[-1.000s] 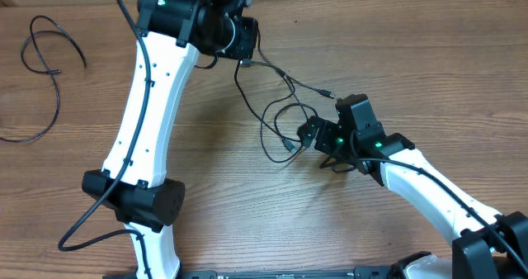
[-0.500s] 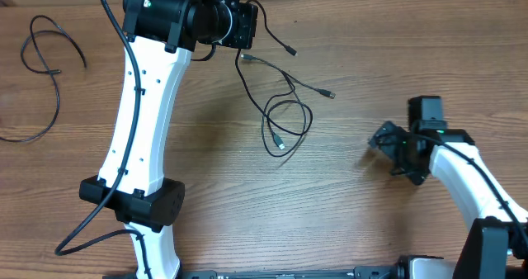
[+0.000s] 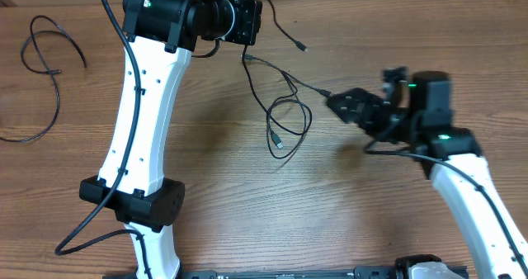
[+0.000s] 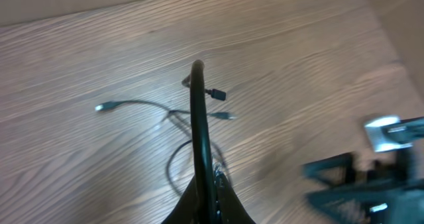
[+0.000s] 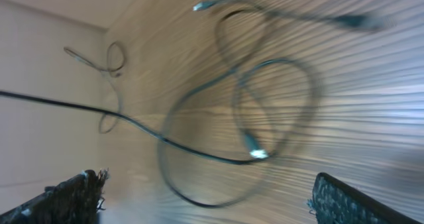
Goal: Untangle cables
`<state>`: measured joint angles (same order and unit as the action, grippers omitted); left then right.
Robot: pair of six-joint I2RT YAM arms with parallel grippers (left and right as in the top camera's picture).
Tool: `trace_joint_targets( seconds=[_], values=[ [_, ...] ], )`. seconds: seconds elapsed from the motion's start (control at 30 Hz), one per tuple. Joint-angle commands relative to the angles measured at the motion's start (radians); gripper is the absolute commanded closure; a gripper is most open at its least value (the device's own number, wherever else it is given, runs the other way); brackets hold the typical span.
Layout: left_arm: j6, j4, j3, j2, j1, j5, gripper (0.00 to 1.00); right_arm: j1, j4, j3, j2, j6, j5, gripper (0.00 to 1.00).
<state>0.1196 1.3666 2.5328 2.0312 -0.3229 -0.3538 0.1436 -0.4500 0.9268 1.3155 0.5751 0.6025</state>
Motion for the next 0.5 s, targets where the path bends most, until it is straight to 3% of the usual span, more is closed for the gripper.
trace_joint_targets(
  seconds=[0.0, 0.1, 0.23, 0.3, 0.37, 0.47],
  values=[
    [-0.019, -0.01, 0.025, -0.006, 0.003, -0.093, 0.96, 0.146, 0.081, 0.004, 0.078, 0.277, -0.138, 0.0],
    [-0.019, -0.001, 0.025, -0.013, 0.002, -0.093, 0.96, 0.235, 0.204, 0.004, 0.167, 0.439, -0.231, 0.0],
    [-0.019, 0.018, 0.025, -0.032, 0.002, -0.094, 0.96, 0.282, 0.375, 0.004, 0.3, 0.627, -0.239, 0.14],
    [-0.019, 0.021, 0.025, -0.045, 0.002, -0.119, 0.96, 0.291, 0.465, 0.004, 0.362, 0.674, -0.239, 0.3],
    [-0.02, 0.019, 0.025, -0.057, 0.002, -0.14, 0.96, 0.294, 0.51, 0.004, 0.417, 0.717, -0.234, 0.53],
    [-0.04, 0.018, 0.025, -0.072, 0.003, -0.134, 0.96, 0.294, 0.504, 0.004, 0.455, 0.681, -0.236, 0.82]
  ],
)
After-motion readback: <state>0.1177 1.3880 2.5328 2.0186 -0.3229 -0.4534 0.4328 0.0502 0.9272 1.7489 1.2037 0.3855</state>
